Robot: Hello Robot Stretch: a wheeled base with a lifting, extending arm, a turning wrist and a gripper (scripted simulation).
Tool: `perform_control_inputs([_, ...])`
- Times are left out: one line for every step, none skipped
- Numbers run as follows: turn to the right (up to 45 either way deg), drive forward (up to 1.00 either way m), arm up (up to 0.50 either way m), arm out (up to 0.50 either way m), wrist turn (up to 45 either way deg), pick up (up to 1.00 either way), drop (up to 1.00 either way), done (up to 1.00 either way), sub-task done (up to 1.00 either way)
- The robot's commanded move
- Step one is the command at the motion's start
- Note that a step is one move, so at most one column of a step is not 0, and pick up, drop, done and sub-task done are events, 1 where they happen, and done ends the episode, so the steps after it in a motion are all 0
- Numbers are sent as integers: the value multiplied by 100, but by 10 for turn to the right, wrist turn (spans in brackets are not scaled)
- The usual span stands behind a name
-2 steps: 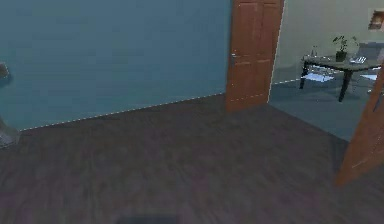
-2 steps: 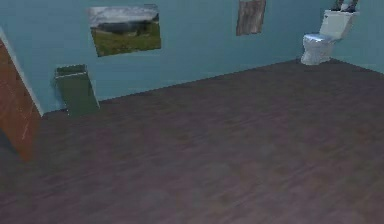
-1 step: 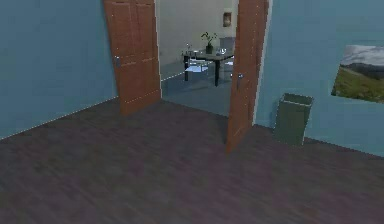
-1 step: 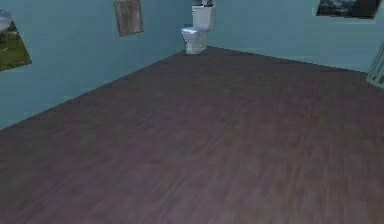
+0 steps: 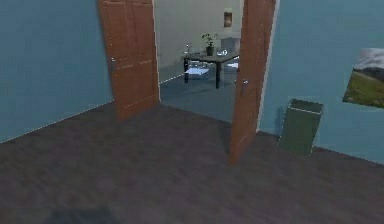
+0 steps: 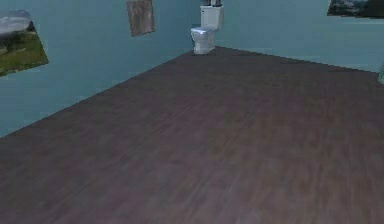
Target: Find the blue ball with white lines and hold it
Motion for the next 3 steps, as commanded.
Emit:
perform_control_inputs([-60,0,0,0,0,0,0,0,0])
perform_control_inputs([-30,0,0,0,0,0,0,0,0])
perform_control_inputs([0,100,0,0,0,0,0,0,0])
